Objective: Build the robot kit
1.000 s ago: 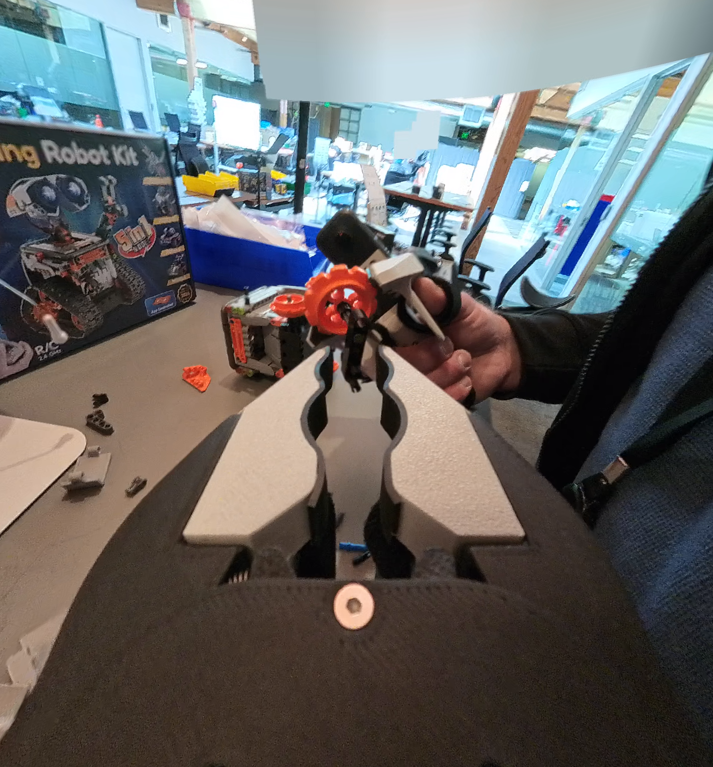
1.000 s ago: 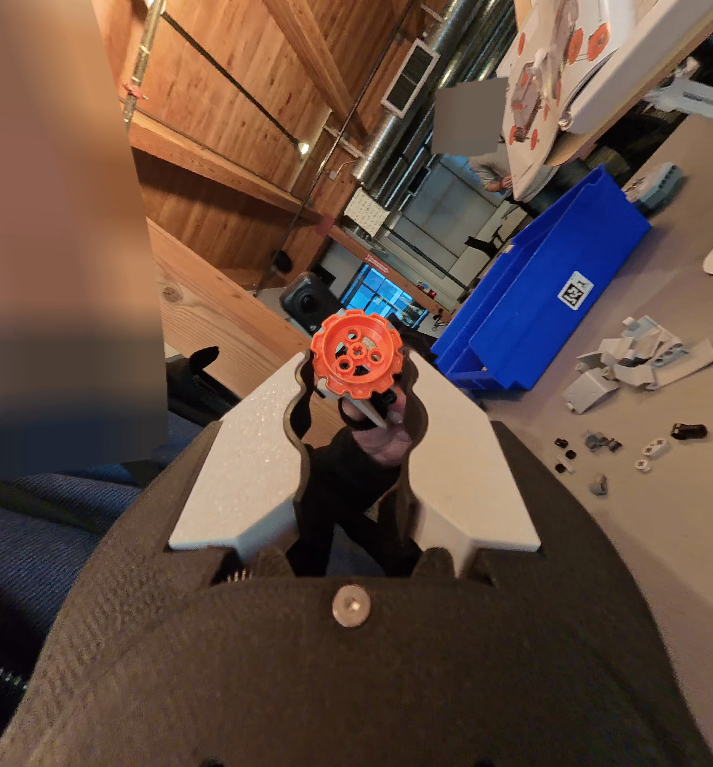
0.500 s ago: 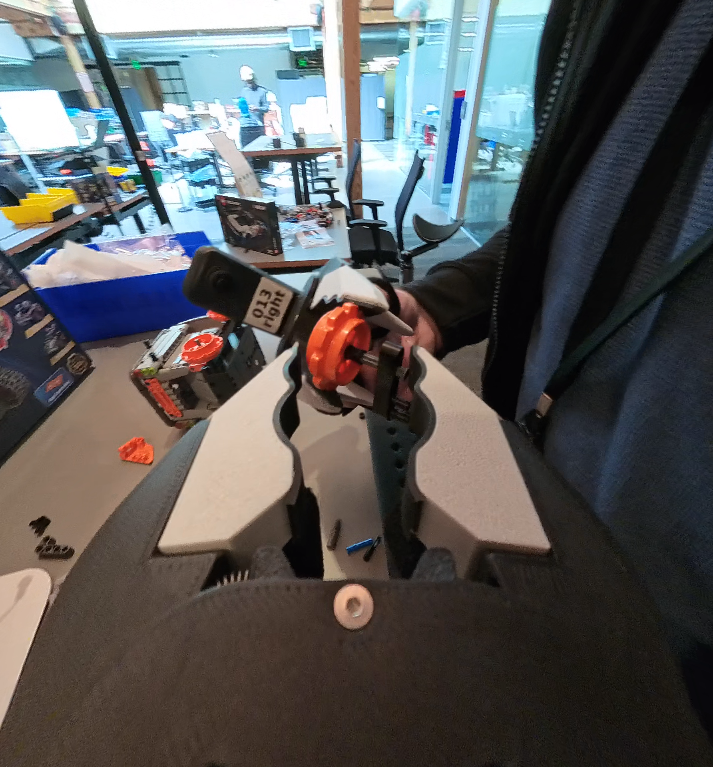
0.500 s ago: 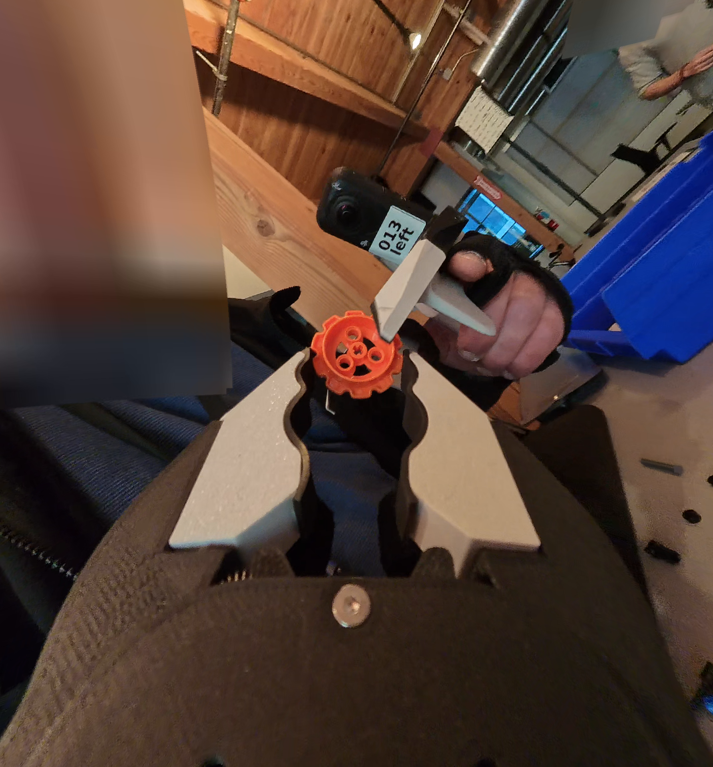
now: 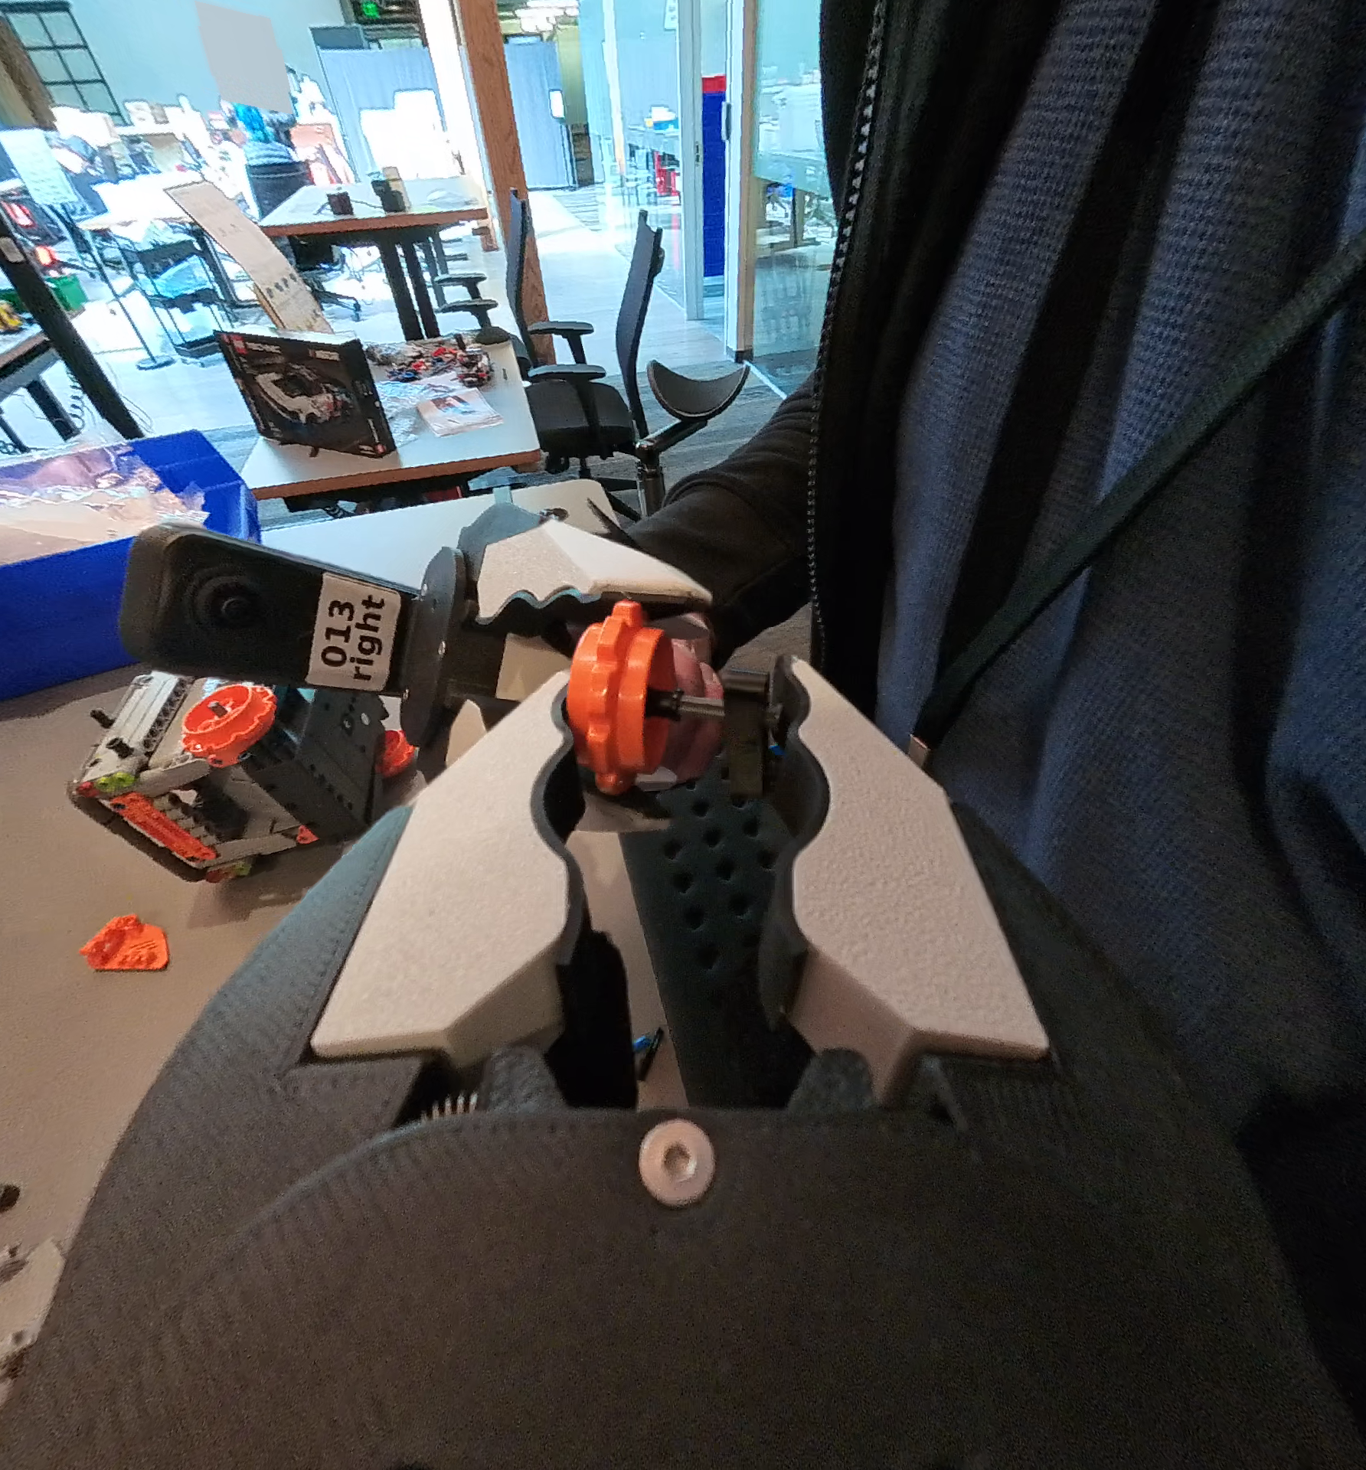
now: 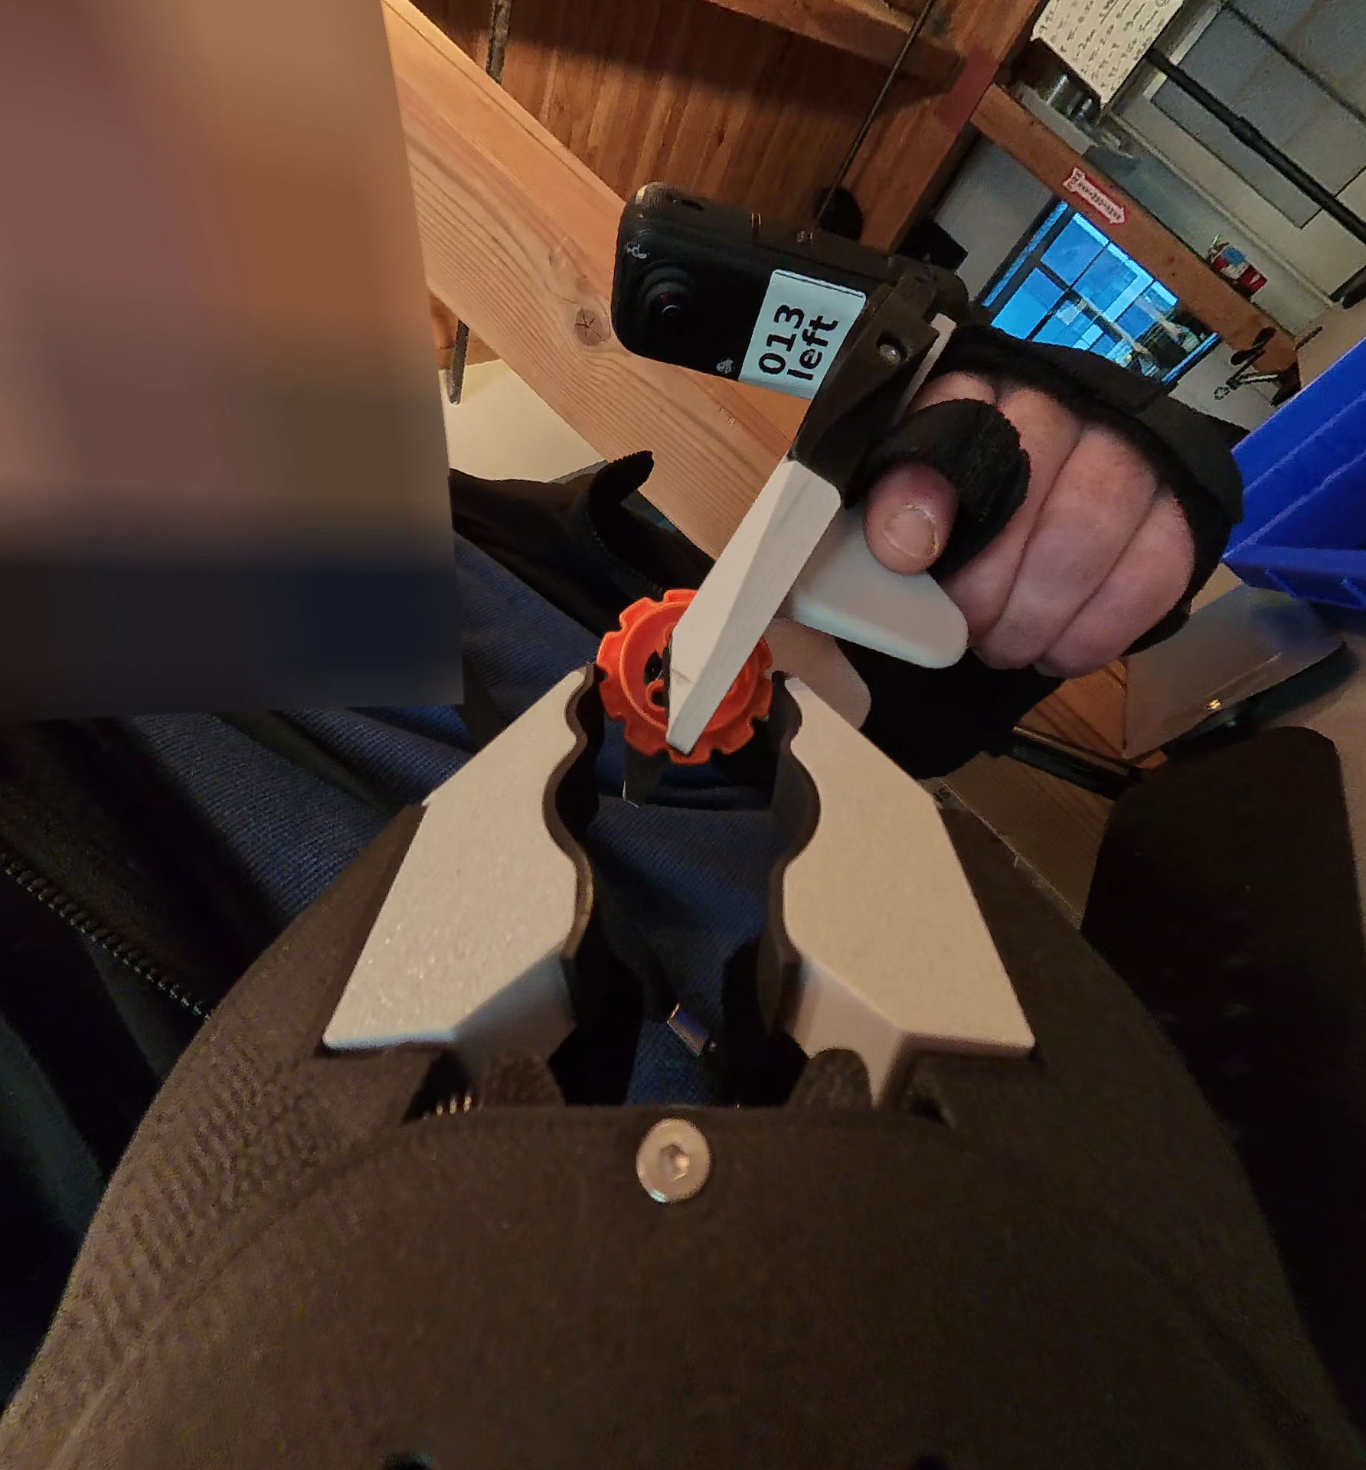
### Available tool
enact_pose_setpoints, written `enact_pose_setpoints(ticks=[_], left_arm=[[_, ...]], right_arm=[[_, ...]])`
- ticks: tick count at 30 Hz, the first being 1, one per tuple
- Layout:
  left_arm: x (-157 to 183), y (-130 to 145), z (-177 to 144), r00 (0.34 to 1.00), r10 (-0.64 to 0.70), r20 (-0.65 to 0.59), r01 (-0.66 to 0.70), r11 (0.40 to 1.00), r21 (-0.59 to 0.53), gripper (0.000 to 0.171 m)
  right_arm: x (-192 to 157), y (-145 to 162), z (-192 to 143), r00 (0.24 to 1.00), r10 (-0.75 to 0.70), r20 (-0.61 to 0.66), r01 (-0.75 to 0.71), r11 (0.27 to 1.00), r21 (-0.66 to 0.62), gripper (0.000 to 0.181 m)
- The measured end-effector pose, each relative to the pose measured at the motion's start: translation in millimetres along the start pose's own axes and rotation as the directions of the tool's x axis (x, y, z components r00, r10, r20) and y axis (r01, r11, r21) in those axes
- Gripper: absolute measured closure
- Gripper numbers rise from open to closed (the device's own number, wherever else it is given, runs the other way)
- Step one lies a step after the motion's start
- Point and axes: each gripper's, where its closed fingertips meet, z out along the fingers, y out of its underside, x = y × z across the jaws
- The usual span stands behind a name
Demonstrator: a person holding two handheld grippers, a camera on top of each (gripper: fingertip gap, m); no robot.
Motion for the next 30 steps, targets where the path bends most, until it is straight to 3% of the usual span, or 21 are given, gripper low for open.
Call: enact_pose_setpoints(ticks=[10, 14, 20, 30], left_arm=[[2, -7, 1, 1.0, -0.019, -0.019, 0.02, 0.999, 0.043, 0.127], [-12, 4, -1, 0.997, -0.022, 0.078, 0.024, 0.999, -0.036, 0.121], [-20, 11, -8, 0.973, 0.121, 0.198, -0.088, 0.982, -0.169, 0.123], [-22, 24, -13, 0.945, 0.246, 0.213, -0.173, 0.934, -0.311, 0.125]], right_arm=[[-4, 2, 3, 0.999, -0.039, -0.036, 0.038, 0.999, -0.027, 0.141], [2, -7, -1, 0.988, -0.091, -0.127, 0.09, 0.996, -0.017, 0.141], [9, -7, -4, 0.987, -0.075, -0.144, 0.073, 0.997, -0.019, 0.141], [19, -3, -3, 0.959, -0.14, -0.245, 0.116, 0.987, -0.107, 0.141]])
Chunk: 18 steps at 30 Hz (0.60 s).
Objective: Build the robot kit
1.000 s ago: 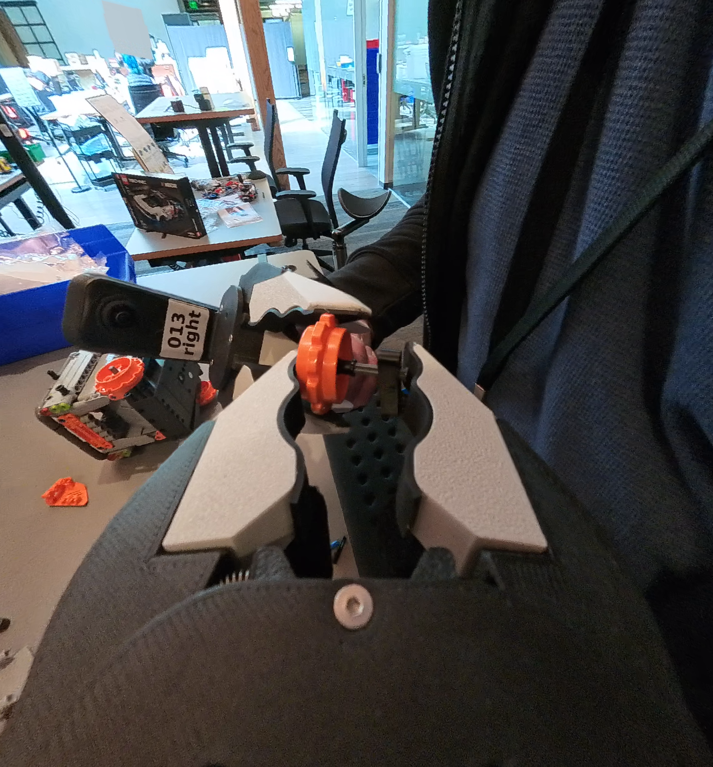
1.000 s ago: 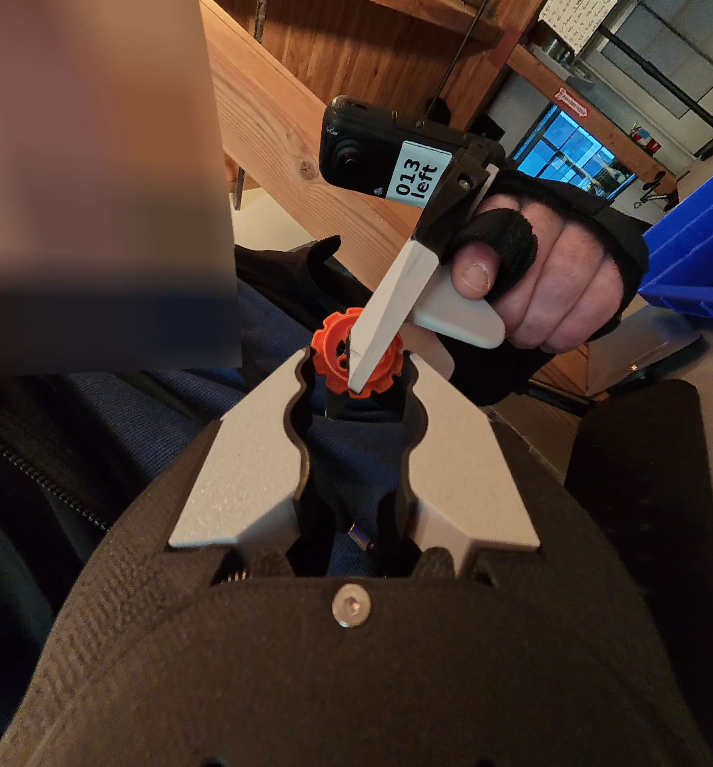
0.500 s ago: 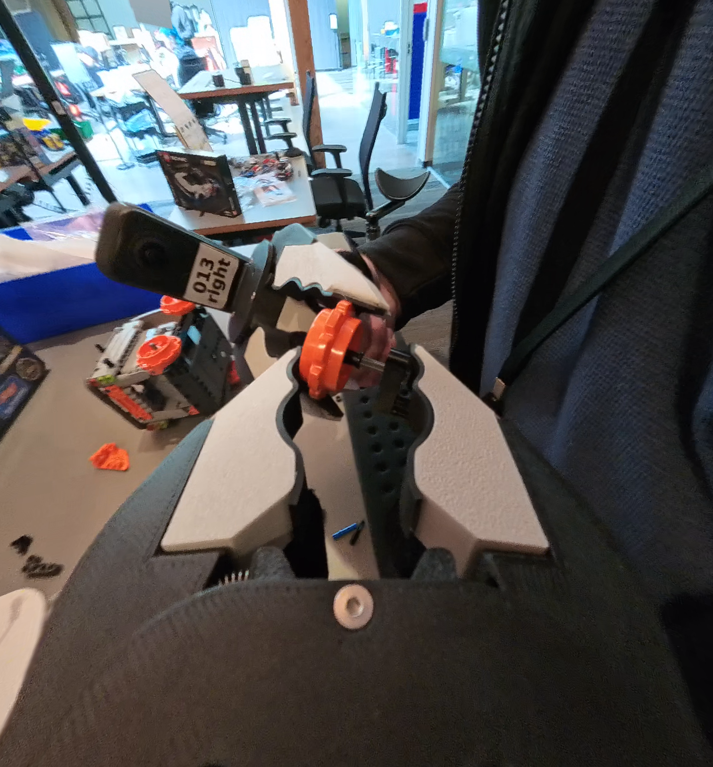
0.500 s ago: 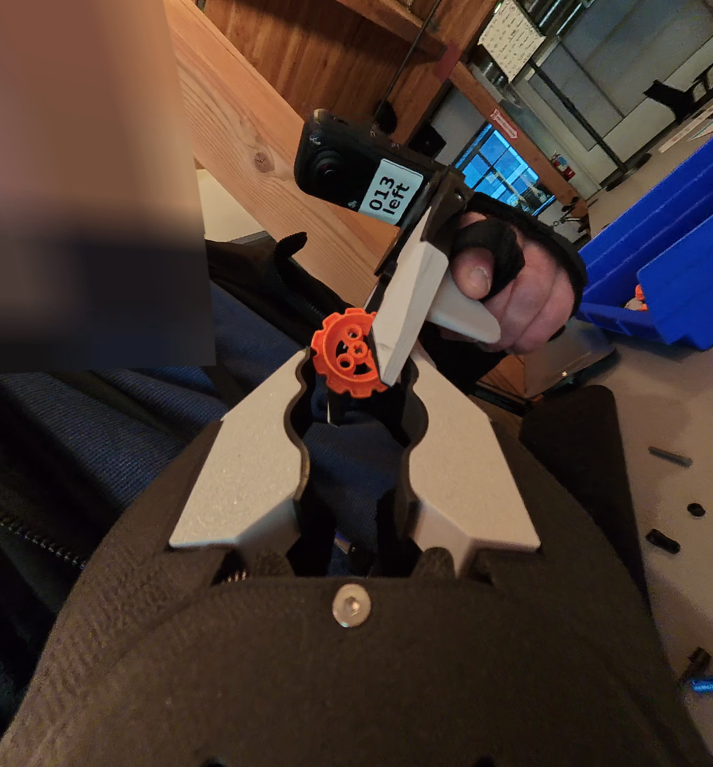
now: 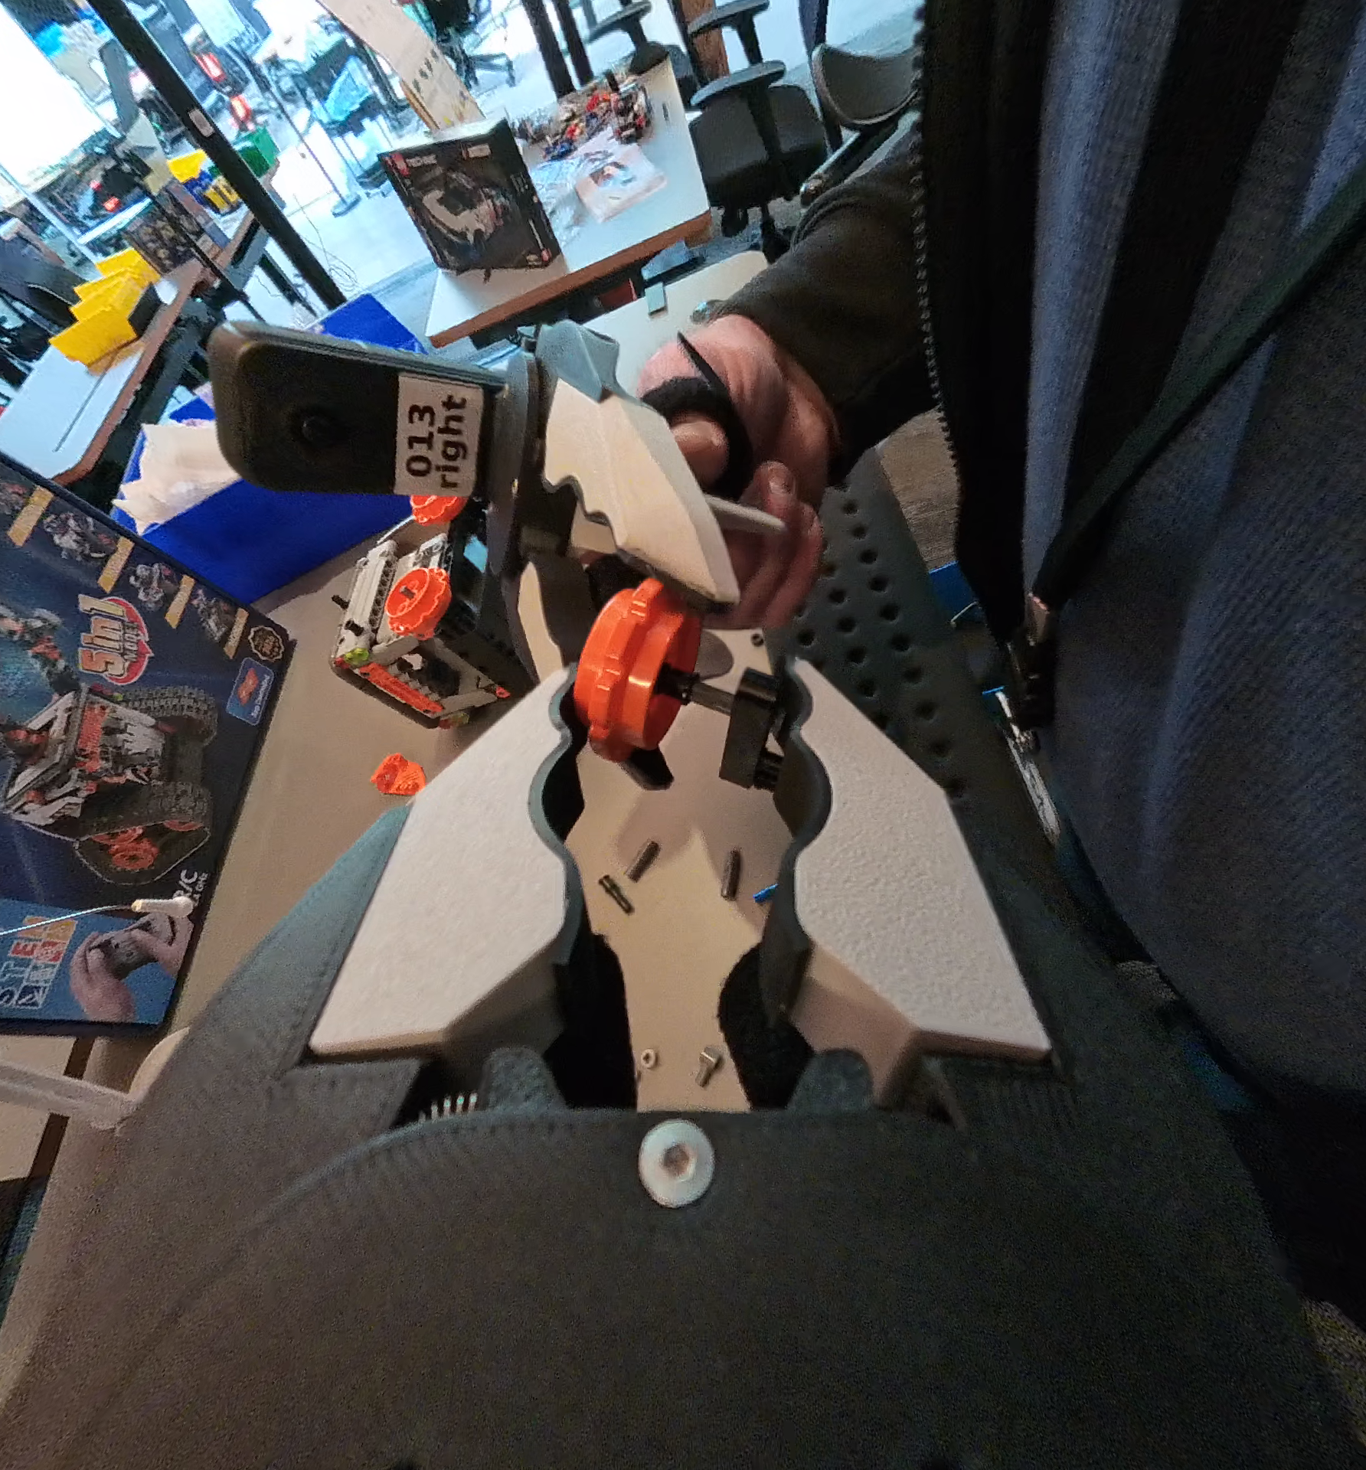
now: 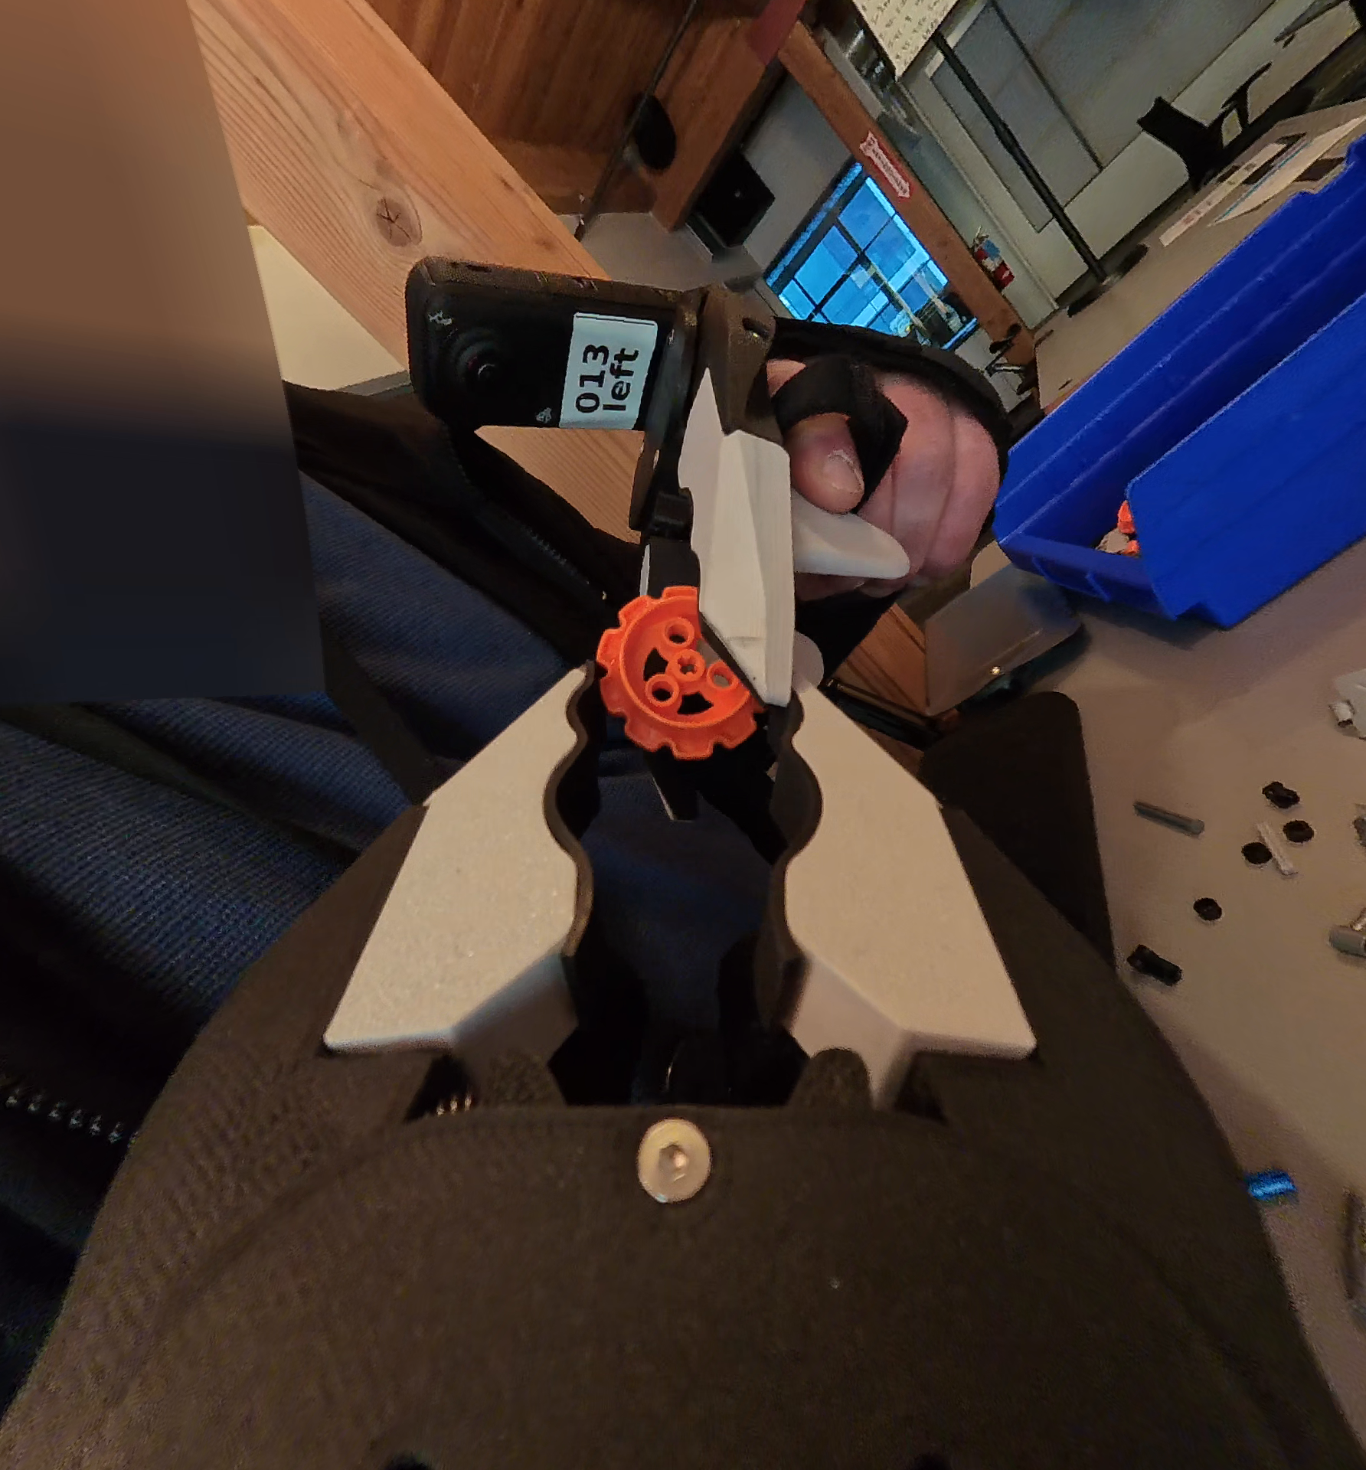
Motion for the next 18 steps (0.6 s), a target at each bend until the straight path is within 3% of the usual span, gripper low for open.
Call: enact_pose_setpoints(ticks=[14, 18], left_arm=[[-7, 4, 2, 0.999, 0.044, -0.001, -0.044, 0.999, -0.002, 0.126], [-18, 10, 6, 0.997, -0.046, 0.058, 0.045, 0.999, 0.03, 0.126]], right_arm=[[8, 0, -1, 0.985, -0.112, -0.132, 0.099, 0.99, -0.102, 0.14], [25, -5, -5, 0.954, -0.158, -0.256, 0.134, 0.985, -0.11, 0.134]])
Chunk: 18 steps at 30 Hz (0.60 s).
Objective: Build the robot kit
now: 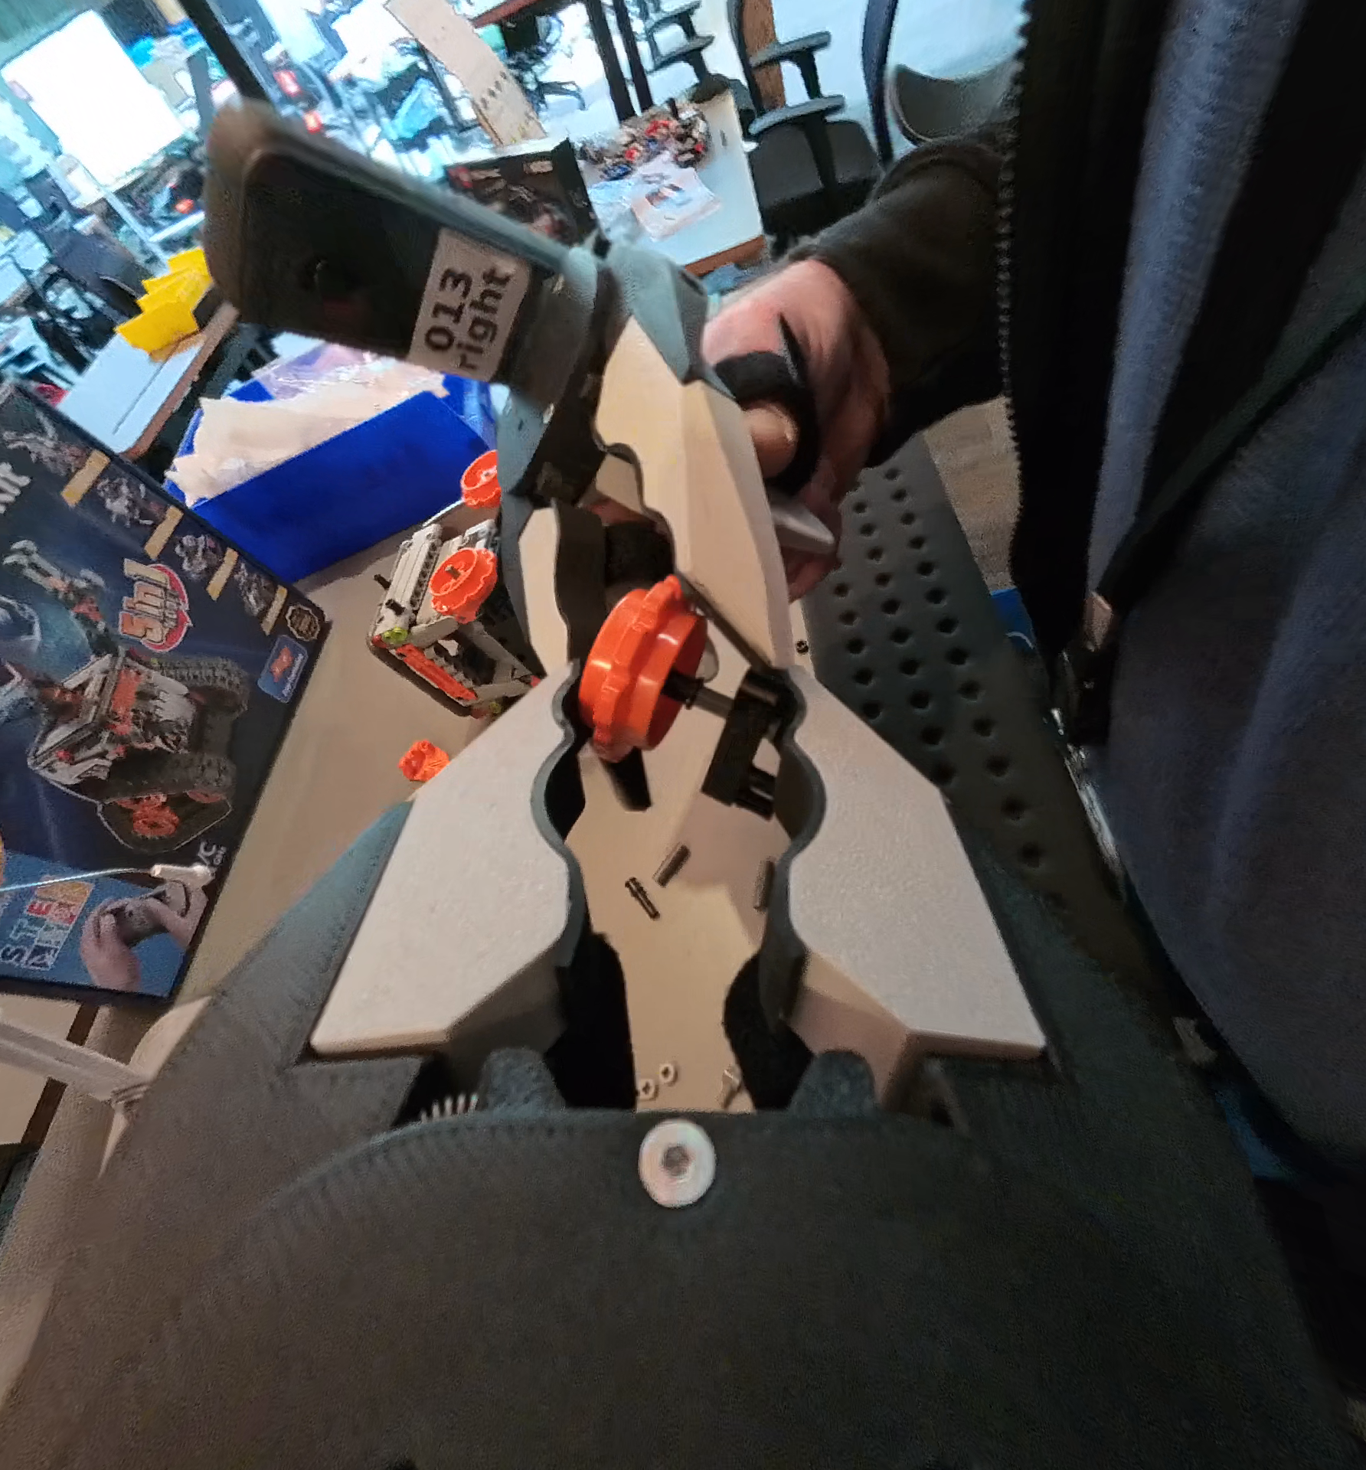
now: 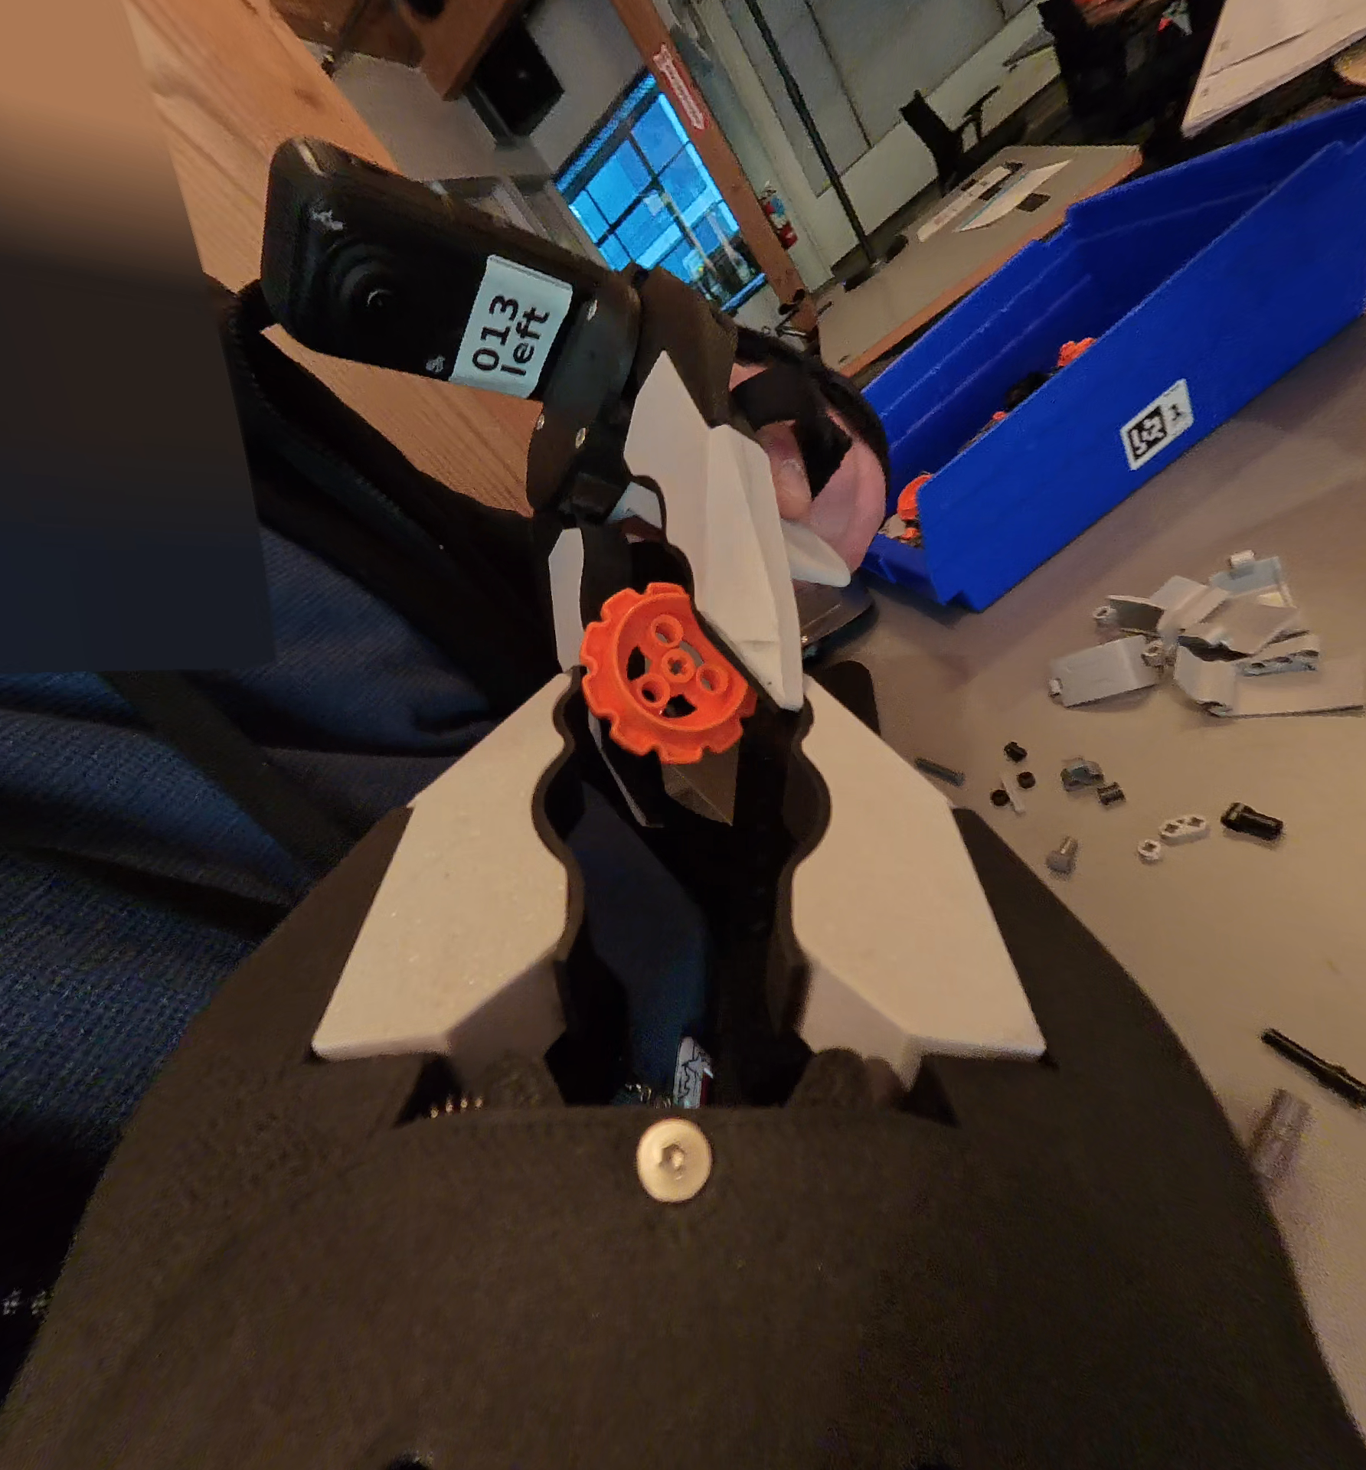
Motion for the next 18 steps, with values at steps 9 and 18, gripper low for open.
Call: enact_pose_setpoints(ticks=[9, 18], left_arm=[[-14, 5, 12, 0.995, -0.068, 0.074, 0.069, 0.998, 0.001, 0.126], [-22, 14, 20, 0.989, -0.136, 0.056, 0.138, 0.99, -0.042, 0.126]], right_arm=[[16, 2, -26, 0.939, -0.198, -0.282, 0.184, 0.98, -0.077, 0.136], [24, 10, -36, 0.765, -0.482, -0.427, 0.375, 0.873, -0.313, 0.14]])
